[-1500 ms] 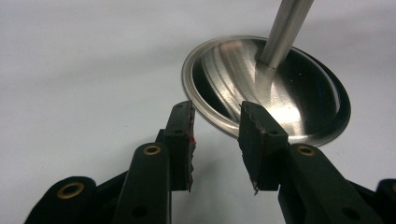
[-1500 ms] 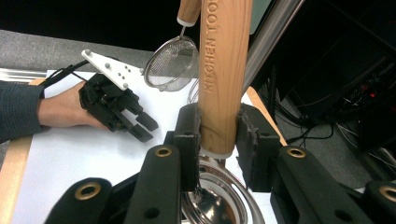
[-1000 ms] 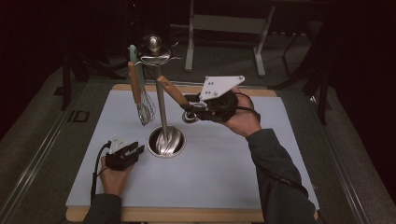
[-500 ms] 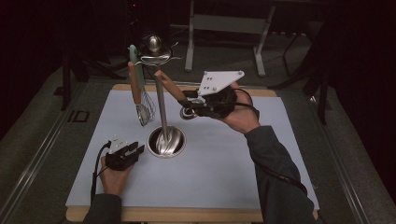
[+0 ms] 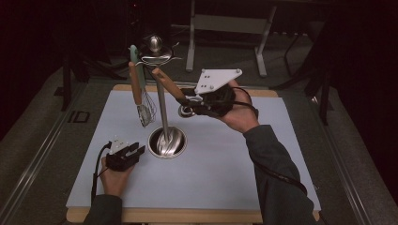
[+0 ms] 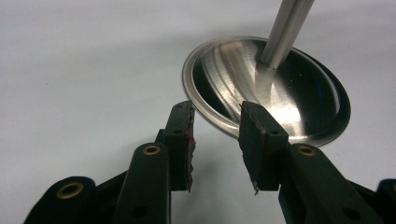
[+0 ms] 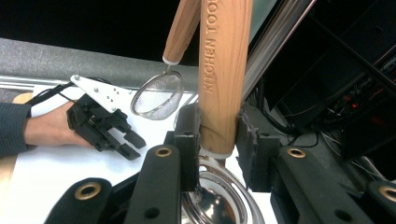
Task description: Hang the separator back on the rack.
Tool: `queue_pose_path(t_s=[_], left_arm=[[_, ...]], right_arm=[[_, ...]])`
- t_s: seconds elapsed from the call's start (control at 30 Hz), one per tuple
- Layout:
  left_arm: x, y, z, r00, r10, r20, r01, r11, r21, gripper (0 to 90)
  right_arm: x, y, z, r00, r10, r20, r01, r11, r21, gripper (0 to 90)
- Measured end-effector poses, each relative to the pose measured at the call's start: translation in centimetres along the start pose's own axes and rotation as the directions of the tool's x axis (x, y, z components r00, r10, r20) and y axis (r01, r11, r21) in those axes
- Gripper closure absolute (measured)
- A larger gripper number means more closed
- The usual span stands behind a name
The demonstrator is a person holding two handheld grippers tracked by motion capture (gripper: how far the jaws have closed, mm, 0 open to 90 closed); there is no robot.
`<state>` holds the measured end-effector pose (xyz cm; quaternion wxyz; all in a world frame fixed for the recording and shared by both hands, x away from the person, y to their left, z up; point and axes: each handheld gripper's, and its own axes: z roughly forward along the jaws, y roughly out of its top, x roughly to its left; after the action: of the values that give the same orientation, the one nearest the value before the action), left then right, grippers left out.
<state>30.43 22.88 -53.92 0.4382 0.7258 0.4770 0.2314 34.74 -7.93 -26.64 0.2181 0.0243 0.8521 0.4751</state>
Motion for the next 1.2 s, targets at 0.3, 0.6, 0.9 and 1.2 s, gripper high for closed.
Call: queue_pose_path(t_s=[0.3,0.6,0.9,1.2], left_arm=[[0.0,0.0,0.0,1.0000,-0.002,0.001,0.002,1.0000,-0.001,65.7],[0.0,0.0,0.0,1.0000,-0.001,0.000,0.001,1.0000,-0.001,65.6],[0.0,0.0,0.0,1.0000,-0.001,0.001,0.001,1.0000,-0.003,65.6],[0.0,0.0,0.0,1.0000,-0.002,0.000,0.002,1.0000,-0.003,65.6]], right_arm=[[0.0,-0.1,-0.1,1.0000,0.004,-0.002,-0.004,0.9999,-0.009,71.0],[-0.2,0.0,0.1,0.9999,0.012,0.006,-0.012,0.9999,0.005,71.0],[-0.4,0.2,0.7,0.9990,0.036,0.028,-0.036,0.9992,0.014,71.0],[-0.7,0.3,1.0,0.9979,0.048,0.044,-0.049,0.9986,0.020,71.0]])
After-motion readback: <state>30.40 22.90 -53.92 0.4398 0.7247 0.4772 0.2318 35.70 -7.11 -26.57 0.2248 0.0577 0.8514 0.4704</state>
